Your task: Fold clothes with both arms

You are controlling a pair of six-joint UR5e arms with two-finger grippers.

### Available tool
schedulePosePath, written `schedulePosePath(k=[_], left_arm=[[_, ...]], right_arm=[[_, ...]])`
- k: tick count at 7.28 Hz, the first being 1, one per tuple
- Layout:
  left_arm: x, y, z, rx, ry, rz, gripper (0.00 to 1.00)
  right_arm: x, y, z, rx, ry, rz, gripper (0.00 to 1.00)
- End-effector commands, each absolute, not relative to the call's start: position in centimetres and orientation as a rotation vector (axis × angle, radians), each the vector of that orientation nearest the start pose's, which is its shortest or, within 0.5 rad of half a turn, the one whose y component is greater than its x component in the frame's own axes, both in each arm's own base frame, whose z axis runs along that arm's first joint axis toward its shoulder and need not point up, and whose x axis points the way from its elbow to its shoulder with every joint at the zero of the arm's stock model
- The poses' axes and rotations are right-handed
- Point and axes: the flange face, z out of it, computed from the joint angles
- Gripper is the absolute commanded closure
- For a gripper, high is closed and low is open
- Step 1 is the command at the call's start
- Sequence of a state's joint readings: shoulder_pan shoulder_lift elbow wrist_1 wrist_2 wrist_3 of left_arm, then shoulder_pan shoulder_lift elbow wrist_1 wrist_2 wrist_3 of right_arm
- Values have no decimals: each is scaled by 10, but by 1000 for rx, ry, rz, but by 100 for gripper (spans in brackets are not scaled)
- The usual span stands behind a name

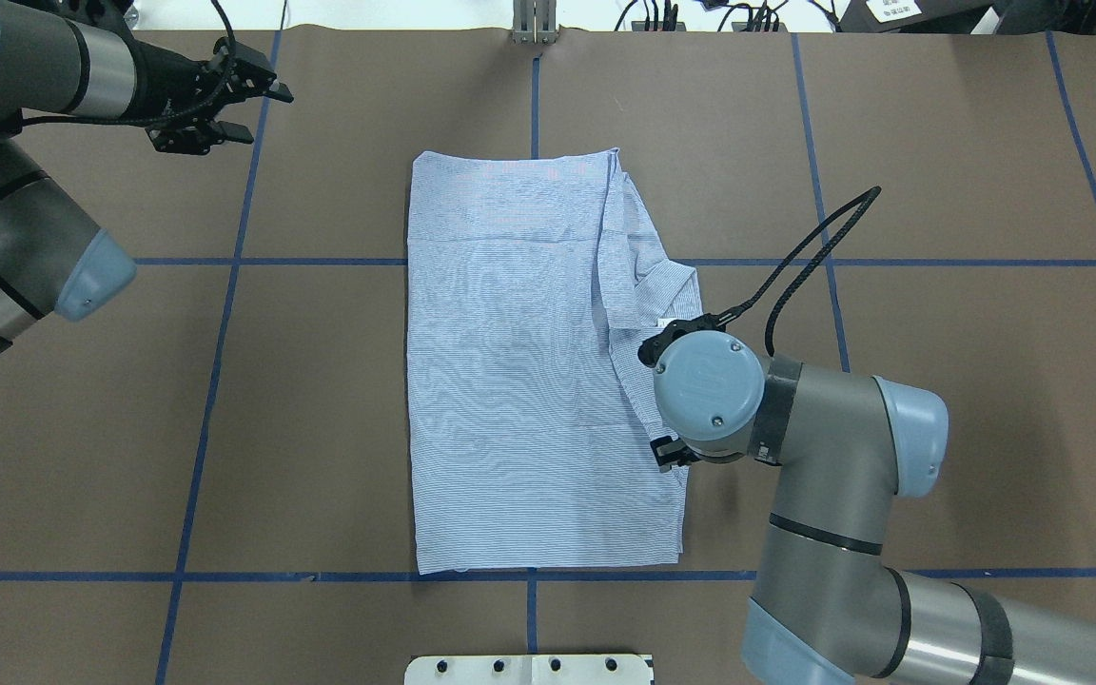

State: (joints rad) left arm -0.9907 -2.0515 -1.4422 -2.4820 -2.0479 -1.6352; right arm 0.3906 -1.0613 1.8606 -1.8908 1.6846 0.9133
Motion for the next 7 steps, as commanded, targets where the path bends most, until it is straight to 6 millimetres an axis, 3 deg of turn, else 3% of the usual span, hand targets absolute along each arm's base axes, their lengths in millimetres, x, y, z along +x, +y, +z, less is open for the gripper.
schedulePosePath(k=[1,4,5,6,7], left_arm=[[299,-616,337,187,1308,-600,23],[298,-615,338,186,1307,-601,23],[298,-615,338,186,1307,-601,23],[298,-615,338,186,1307,-601,23],[298,-615,338,186,1307,-601,23]], right_arm=[[-559,-366,282,172,-523,-276,0],[-557,-392,300,173,-503,-254,0],[-545,-409,306,186,-486,-269,0],[-543,-422,324,180,-449,-298,0],[-522,-443,333,171,-444,-280,0]])
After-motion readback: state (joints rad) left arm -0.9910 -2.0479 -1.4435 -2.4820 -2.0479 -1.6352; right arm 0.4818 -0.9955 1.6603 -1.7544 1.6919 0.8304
